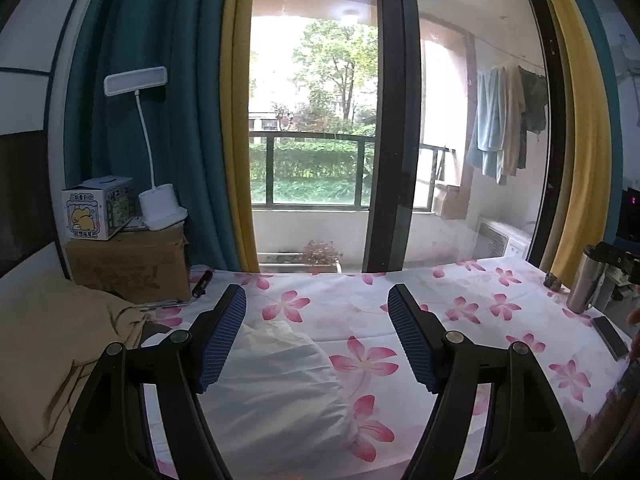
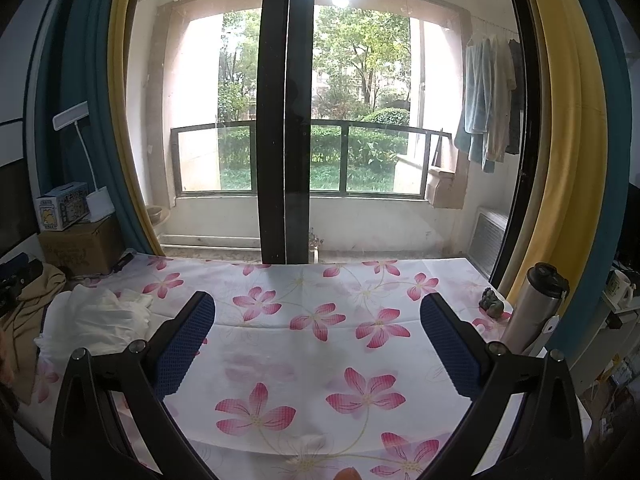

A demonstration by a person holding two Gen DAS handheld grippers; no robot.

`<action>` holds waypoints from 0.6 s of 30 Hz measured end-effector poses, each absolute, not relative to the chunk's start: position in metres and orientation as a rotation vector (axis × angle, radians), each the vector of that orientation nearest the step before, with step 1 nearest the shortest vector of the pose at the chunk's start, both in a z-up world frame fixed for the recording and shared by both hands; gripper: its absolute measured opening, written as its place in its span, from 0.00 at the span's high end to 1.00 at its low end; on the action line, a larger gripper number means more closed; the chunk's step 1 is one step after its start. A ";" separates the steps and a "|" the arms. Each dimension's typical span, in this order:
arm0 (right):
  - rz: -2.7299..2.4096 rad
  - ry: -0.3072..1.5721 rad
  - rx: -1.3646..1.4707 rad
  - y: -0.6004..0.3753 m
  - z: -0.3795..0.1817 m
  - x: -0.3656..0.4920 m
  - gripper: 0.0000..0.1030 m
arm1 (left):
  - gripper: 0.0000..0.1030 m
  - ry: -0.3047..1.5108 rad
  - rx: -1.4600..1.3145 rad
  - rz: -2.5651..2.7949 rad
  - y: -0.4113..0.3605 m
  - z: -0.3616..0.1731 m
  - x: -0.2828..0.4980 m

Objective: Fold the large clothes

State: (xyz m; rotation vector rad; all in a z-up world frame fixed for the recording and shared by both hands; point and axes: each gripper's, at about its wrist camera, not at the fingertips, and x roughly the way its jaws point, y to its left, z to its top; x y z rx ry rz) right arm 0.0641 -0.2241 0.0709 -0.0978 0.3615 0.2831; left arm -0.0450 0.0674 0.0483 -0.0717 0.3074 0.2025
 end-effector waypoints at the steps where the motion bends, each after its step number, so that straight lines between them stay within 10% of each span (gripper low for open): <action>1: 0.284 0.362 -0.097 -0.224 0.071 0.064 0.02 | 0.26 0.308 -0.070 0.199 0.067 0.048 -0.045; 18: 0.288 0.368 -0.099 -0.222 0.070 0.066 0.02 | 0.26 0.336 -0.083 0.177 0.068 0.046 -0.041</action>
